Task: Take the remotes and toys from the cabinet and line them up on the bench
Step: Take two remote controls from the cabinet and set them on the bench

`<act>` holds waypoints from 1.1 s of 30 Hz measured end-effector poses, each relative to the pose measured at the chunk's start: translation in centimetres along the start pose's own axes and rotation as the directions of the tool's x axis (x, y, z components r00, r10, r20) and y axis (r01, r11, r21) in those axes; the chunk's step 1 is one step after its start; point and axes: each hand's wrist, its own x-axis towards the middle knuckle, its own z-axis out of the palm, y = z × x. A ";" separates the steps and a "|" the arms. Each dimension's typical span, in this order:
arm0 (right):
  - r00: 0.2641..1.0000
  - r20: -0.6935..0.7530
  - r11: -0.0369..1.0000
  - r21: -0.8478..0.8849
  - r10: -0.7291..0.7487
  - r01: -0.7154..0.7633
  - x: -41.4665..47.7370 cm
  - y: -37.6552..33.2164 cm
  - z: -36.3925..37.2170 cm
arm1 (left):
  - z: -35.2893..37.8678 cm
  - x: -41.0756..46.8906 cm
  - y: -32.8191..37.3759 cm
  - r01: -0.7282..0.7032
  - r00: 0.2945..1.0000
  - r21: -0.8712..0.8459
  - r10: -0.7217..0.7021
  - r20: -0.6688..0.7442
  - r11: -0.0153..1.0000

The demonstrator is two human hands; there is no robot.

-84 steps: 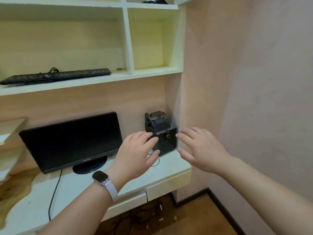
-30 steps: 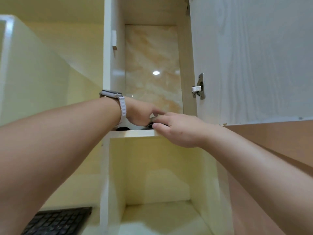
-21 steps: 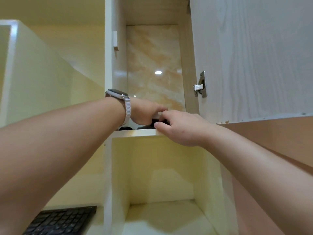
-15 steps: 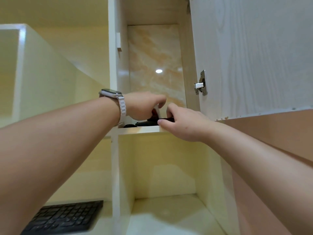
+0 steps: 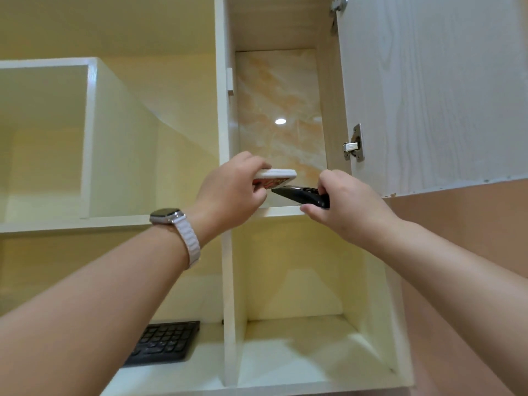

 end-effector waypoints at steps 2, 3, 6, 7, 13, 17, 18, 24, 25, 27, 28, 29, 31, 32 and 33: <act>0.999 -0.038 1.000 -0.012 -0.011 0.011 -0.8 -0.1 0.0 | 0.6 -1.5 0.1 0.075 0.993 -0.073 -0.081 -0.080 0.994; 0.998 -0.056 1.000 -0.025 -0.017 0.016 -1.2 -0.2 0.1 | 0.9 -2.2 0.2 0.120 0.986 -0.113 -0.132 -0.104 0.986; 0.995 -0.097 0.997 -0.071 -0.009 0.003 -2.4 -0.6 0.1 | 1.4 -4.5 0.6 0.237 0.952 -0.211 -0.270 -0.142 0.948; 0.992 -0.123 0.997 -0.081 -0.002 -0.008 -2.8 -0.7 0.2 | 1.4 -5.3 0.9 0.261 0.940 -0.254 -0.305 -0.152 0.931; 0.969 -0.203 0.989 -0.028 0.138 -0.147 -4.7 -0.4 1.1 | 1.7 -9.1 4.0 0.350 0.851 -0.539 -0.501 -0.161 0.767; 0.943 -0.164 0.955 0.106 0.291 -0.276 -5.9 -0.1 1.5 | 2.3 -11.1 5.3 0.388 0.802 -0.640 -0.585 -0.121 0.663; 0.935 -0.151 0.942 0.154 0.319 -0.297 -6.4 0.0 1.7 | 2.4 -11.5 5.6 0.395 0.788 -0.668 -0.606 -0.106 0.630; 0.867 -0.059 0.759 0.515 0.494 -0.397 -10.4 -0.9 2.2 | 3.4 -14.2 7.0 0.430 0.713 -0.790 -0.702 0.000 0.436; 0.854 -0.042 0.725 0.551 0.518 -0.413 -11.2 -1.2 2.1 | 3.7 -14.8 7.2 0.434 0.708 -0.806 -0.706 0.028 0.403; 0.827 -0.006 0.677 0.578 0.562 -0.456 -12.8 -2.0 2.1 | 4.2 -15.9 7.7 0.447 0.704 -0.836 -0.702 0.109 0.318; 0.809 0.014 0.656 0.579 0.587 -0.485 -13.5 -2.5 2.1 | 4.6 -16.5 7.8 0.460 0.701 -0.846 -0.695 0.161 0.269; 0.789 0.028 0.634 0.579 0.614 -0.513 -14.1 -3.1 2.3 | 5.0 -17.1 7.9 0.476 0.699 -0.850 -0.684 0.210 0.225; 0.749 0.033 0.595 0.586 0.662 -0.551 -15.5 -4.3 2.8 | 5.8 -18.7 7.9 0.504 0.696 -0.852 -0.650 0.303 0.142; 0.731 0.027 0.585 0.580 0.682 -0.567 -16.2 -5.0 3.0 | 6.1 -19.5 7.9 0.512 0.694 -0.854 -0.631 0.346 0.095; 0.713 0.021 0.580 0.566 0.701 -0.586 -17.0 -5.7 3.2 | 6.4 -20.4 7.8 0.522 0.692 -0.851 -0.610 0.387 0.053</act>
